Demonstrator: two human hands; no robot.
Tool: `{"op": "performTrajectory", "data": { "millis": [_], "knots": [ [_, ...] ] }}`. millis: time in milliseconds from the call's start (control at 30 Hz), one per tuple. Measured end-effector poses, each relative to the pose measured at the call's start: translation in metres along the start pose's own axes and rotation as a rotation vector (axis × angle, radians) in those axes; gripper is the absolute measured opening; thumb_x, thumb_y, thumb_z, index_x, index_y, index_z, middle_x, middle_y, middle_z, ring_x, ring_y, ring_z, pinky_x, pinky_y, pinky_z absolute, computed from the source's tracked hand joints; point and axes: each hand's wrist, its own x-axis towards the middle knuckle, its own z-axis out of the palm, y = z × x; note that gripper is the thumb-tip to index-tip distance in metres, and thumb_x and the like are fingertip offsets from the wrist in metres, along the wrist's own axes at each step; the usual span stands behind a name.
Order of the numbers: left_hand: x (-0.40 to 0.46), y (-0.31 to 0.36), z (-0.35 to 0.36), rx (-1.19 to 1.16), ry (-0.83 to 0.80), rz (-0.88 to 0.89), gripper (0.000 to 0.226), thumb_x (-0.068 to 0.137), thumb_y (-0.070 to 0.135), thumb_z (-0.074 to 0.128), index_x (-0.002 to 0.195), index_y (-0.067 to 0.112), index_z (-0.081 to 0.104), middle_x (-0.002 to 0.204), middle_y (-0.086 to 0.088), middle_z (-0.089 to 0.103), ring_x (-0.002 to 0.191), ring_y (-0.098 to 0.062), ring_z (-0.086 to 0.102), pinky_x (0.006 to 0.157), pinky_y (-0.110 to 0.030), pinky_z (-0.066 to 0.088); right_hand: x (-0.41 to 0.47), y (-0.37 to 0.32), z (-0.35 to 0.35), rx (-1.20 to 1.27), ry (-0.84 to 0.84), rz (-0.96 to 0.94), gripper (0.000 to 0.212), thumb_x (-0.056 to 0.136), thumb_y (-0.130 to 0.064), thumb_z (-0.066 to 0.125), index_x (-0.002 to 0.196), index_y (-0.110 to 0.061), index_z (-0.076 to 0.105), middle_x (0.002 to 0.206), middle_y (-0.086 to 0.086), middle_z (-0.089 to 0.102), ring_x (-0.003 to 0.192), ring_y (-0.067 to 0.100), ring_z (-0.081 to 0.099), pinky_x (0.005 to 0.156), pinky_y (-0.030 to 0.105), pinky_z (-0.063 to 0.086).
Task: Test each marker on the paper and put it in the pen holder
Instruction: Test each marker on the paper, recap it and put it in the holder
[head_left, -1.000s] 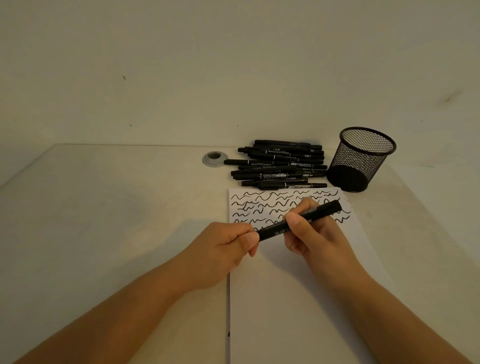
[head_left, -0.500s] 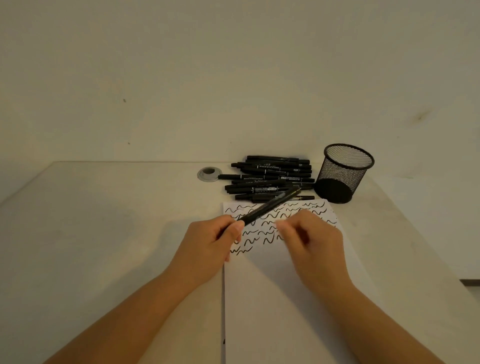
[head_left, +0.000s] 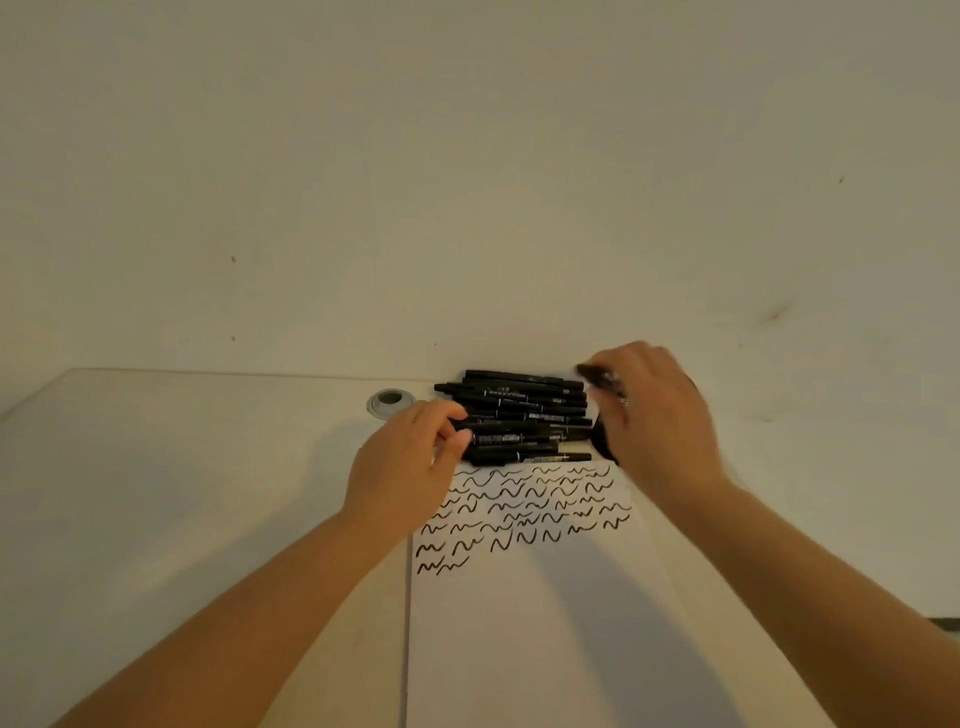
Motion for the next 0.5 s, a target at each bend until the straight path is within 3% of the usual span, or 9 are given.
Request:
{"op": "performTrajectory", "data": {
  "millis": [133, 200, 333, 500],
  "knots": [
    [0.009, -0.031, 0.025, 0.081, -0.012, -0.168, 0.026, 0.092, 0.028, 0.047, 0.117, 0.023, 0.052, 0.118, 0.003, 0.053, 0.11, -0.013, 0.044, 0.086, -0.027, 0.041, 0.013, 0.035, 0.002, 0.187, 0.107, 0.289, 0.017, 0.087, -0.006, 0.057, 0.102, -0.013, 0.056, 0.097, -0.001, 0.057, 0.095, 0.023, 0.056, 0.079, 0.036, 0.045],
    [0.007, -0.038, 0.035, 0.055, -0.002, -0.222, 0.025, 0.091, 0.029, 0.048, 0.115, 0.023, 0.053, 0.119, 0.002, 0.053, 0.109, -0.014, 0.043, 0.086, -0.027, 0.04, 0.011, 0.046, 0.008, 0.217, 0.095, 0.376, 0.017, 0.086, -0.005, 0.056, 0.102, -0.013, 0.056, 0.099, 0.003, 0.06, 0.096, 0.025, 0.057, 0.084, 0.043, 0.047],
    [0.007, -0.046, 0.039, 0.038, -0.009, -0.219, 0.022, 0.09, 0.03, 0.051, 0.111, 0.025, 0.055, 0.118, 0.003, 0.052, 0.106, -0.014, 0.044, 0.081, -0.022, 0.037, 0.006, 0.059, 0.018, 0.165, 0.029, 0.446, 0.016, 0.087, -0.009, 0.055, 0.103, -0.01, 0.055, 0.099, 0.008, 0.063, 0.095, 0.027, 0.058, 0.083, 0.043, 0.047],
    [0.011, -0.048, 0.041, 0.063, -0.043, -0.215, 0.022, 0.09, 0.033, 0.051, 0.11, 0.025, 0.055, 0.113, 0.002, 0.054, 0.103, -0.015, 0.047, 0.083, -0.031, 0.045, 0.007, 0.064, 0.026, -0.007, -0.087, 0.499, 0.025, 0.091, -0.018, 0.051, 0.113, -0.006, 0.048, 0.103, 0.018, 0.064, 0.091, 0.037, 0.057, 0.081, 0.049, 0.047]
  ]
}}
